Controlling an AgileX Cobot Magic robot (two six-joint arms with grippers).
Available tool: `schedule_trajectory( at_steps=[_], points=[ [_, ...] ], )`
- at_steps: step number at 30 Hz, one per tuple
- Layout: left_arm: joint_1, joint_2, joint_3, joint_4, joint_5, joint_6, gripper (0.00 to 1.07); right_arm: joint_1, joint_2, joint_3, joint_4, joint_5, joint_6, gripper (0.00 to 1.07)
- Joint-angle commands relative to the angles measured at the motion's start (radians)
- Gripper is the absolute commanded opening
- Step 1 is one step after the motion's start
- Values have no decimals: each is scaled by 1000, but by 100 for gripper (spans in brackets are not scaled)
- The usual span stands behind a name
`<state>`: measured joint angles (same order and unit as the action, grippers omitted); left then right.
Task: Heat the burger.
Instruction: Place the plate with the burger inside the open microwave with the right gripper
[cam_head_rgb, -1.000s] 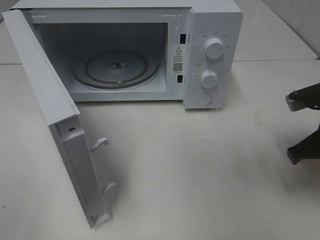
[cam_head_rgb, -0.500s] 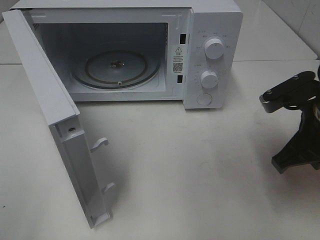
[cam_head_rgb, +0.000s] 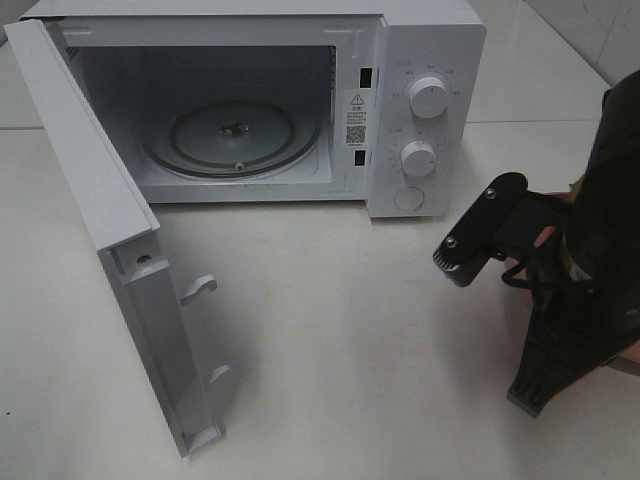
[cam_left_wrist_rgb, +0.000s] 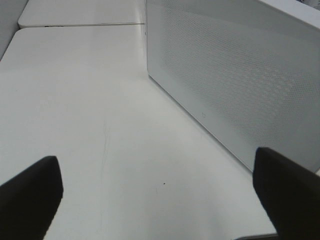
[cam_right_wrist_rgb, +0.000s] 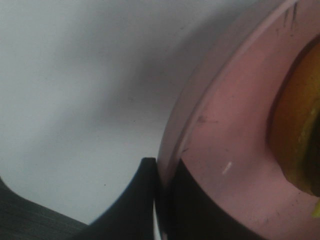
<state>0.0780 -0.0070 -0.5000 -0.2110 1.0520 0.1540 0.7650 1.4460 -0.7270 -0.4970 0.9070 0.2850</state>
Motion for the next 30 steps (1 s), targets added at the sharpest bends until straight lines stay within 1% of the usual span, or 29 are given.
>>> schedule_trajectory(
  at_steps=[1, 3, 5, 6, 7, 9, 10, 11, 14, 16, 19, 27, 30],
  points=[
    [1, -23, 3, -6, -13, 0, 98, 42, -15, 4, -51, 20, -41, 0],
    [1, -23, 3, -6, -13, 0, 98, 55, -15, 4, -51, 20, -52, 0],
    [1, -23, 3, -6, -13, 0, 98, 98, -15, 4, -51, 19, -106, 0],
    [1, -23, 3, -6, -13, 0, 98, 98, -15, 4, -51, 19, -106, 0],
    [1, -23, 3, -6, -13, 0, 98, 123, -15, 4, -51, 18, -142, 0],
    [1, -23, 3, -6, -13, 0, 98, 136, -15, 4, -51, 16, -154, 0],
    [1, -23, 3, -6, -13, 0, 98, 159, -15, 4, -52, 11, -178, 0],
    [1, -23, 3, -6, -13, 0, 98, 178, -15, 4, -60, 1, -198, 0],
    [1, -23, 3, -6, -13, 0, 98, 188, -15, 4, -68, -5, -206, 0],
    [1, -23, 3, -6, -13, 0, 98, 220, -15, 4, -99, -30, -243, 0],
    [1, -23, 3, -6, -13, 0, 98, 238, -15, 4, -100, -58, -285, 0],
    [1, -23, 3, -6, -13, 0, 98, 239, -15, 4, -104, -96, -370, 0],
    [1, -23, 3, -6, -13, 0, 98, 239, -15, 4, -104, -117, -437, 0]
  ],
)
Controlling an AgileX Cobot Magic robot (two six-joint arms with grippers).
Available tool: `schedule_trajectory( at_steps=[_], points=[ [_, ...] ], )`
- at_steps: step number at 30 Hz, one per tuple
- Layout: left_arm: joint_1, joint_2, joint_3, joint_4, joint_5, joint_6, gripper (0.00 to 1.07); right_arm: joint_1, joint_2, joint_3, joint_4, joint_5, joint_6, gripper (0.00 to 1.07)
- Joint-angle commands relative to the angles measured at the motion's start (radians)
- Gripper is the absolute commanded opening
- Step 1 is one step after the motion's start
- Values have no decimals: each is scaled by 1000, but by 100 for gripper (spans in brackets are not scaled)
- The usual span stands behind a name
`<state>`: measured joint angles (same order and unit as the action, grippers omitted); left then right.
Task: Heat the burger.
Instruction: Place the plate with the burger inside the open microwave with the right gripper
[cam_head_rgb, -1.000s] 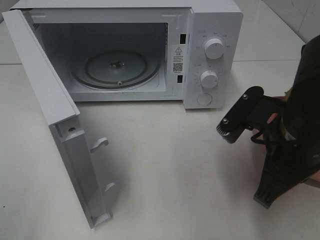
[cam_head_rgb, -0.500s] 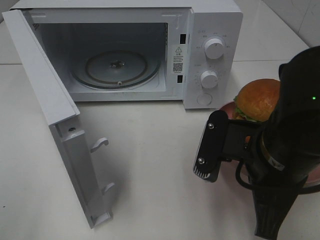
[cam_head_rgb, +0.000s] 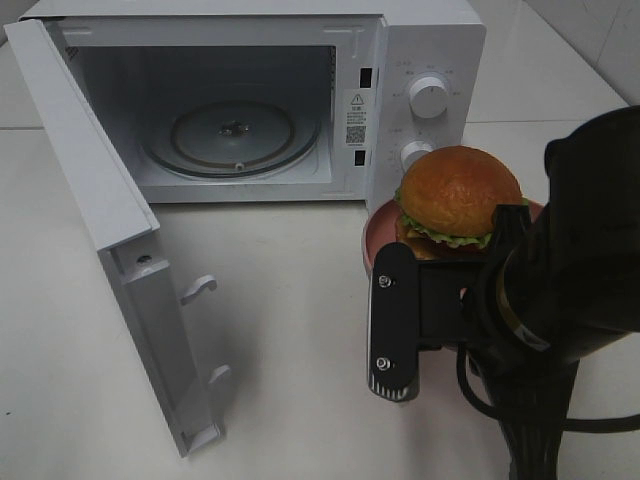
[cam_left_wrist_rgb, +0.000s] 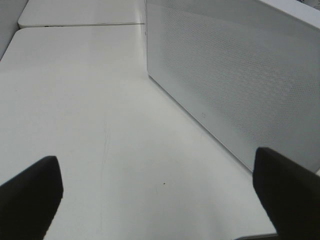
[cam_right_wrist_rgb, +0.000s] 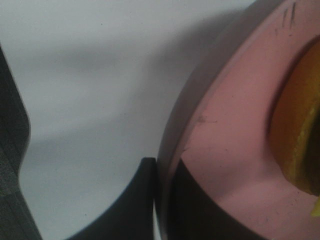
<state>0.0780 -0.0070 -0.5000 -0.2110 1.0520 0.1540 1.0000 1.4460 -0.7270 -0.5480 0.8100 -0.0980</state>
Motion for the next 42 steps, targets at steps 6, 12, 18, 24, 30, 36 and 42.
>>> schedule_trajectory(
  at_steps=[6, 12, 18, 24, 30, 36, 42],
  points=[
    [1, -23, 3, -6, -13, 0, 98, 4, -15, 4, -53, -50, -171, 1],
    [1, -23, 3, -6, -13, 0, 98, 4, -15, 4, -73, -93, -270, 1],
    [1, -23, 3, -6, -13, 0, 98, 4, -15, 4, -72, -163, -289, 1],
    [1, -23, 3, -6, -13, 0, 98, -34, -15, 4, -68, -203, -386, 1],
    [1, -23, 3, -6, -13, 0, 98, -93, -15, 2, -22, -274, -547, 1],
    [1, -23, 3, -6, -13, 0, 98, -163, -15, -6, 126, -337, -797, 1],
    [1, -23, 3, -6, -13, 0, 98, -211, -15, -57, 228, -336, -965, 1]
  ],
)
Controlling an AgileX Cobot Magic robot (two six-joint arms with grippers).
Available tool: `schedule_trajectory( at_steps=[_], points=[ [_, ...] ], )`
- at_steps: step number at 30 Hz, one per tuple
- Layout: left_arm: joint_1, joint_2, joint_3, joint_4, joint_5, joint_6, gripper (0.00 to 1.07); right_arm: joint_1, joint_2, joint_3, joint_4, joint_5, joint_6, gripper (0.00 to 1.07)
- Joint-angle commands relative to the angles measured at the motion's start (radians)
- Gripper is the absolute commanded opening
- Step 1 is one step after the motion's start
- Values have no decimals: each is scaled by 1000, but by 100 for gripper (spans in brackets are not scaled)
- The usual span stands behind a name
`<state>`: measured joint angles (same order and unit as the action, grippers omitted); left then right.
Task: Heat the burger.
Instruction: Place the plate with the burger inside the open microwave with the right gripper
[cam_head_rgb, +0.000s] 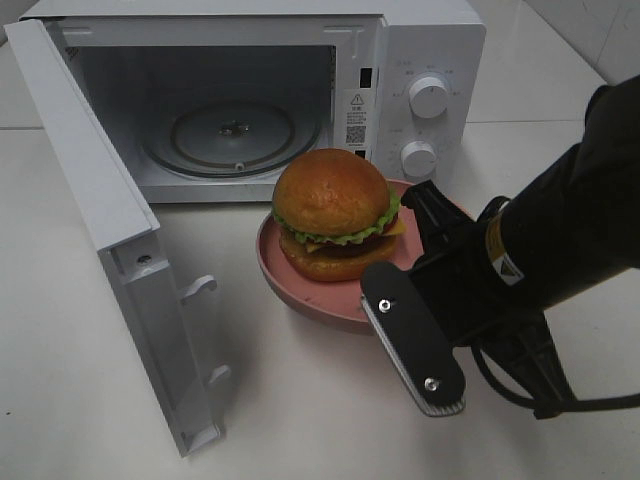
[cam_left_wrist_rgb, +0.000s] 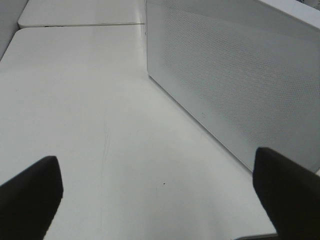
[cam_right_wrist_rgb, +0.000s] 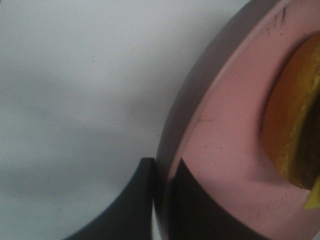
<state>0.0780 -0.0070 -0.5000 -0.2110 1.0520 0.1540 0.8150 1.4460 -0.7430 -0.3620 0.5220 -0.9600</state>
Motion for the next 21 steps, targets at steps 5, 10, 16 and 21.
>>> schedule_trajectory(
  at_steps=[5, 10, 16, 21],
  points=[
    [1, -23, 3, -6, -13, 0, 98, -73, -15, -77, 202, -47, -321, 1],
    [1, -23, 3, -6, -13, 0, 98, -144, -15, -79, 334, -54, -552, 1],
    [1, -23, 3, -6, -13, 0, 98, -193, -15, -79, 429, -84, -698, 1],
    [1, -23, 3, -6, -13, 0, 98, -208, -15, -79, 453, -97, -748, 1]
  ],
)
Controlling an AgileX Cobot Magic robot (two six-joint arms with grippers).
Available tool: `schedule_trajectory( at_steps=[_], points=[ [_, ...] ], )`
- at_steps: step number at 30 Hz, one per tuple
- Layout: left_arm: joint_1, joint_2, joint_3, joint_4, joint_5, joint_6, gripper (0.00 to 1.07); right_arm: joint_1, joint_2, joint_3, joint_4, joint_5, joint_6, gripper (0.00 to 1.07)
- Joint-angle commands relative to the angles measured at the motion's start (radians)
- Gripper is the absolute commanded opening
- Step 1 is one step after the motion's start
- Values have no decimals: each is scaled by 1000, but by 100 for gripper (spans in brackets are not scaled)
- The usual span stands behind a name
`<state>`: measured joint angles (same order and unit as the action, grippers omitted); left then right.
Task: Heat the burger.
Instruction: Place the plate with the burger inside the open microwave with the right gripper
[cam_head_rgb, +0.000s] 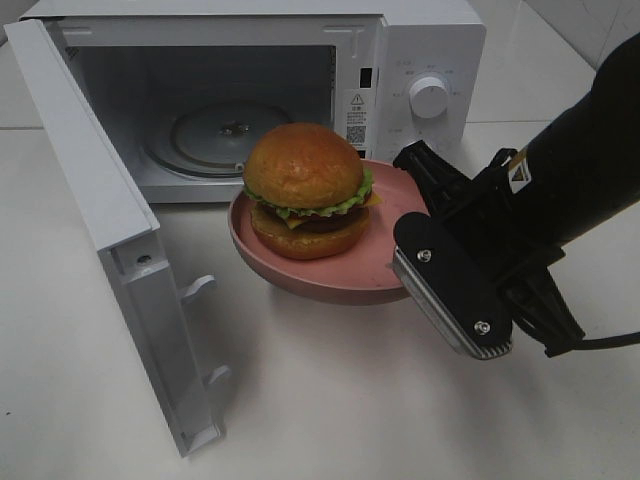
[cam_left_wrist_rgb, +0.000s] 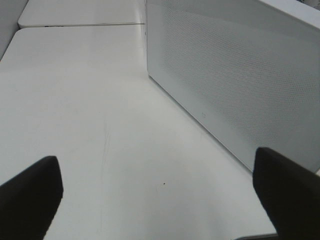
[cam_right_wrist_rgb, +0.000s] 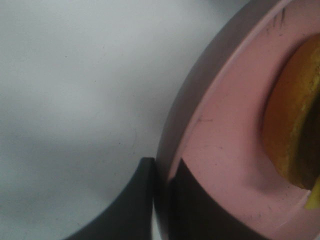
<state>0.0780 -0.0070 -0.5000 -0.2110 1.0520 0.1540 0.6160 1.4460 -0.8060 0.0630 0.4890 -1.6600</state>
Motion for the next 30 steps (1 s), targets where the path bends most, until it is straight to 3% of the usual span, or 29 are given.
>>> schedule_trajectory(
  at_steps=[1, 16, 30],
  points=[
    [1, -23, 3, -6, -13, 0, 98, -9, -12, -16, 27, -67, -48, 0],
    [1, -23, 3, -6, -13, 1, 98, 19, 56, -48, 24, -163, -38, 0],
    [1, -23, 3, -6, -13, 1, 98, 51, 225, -214, -10, -168, 2, 0]
  ],
)
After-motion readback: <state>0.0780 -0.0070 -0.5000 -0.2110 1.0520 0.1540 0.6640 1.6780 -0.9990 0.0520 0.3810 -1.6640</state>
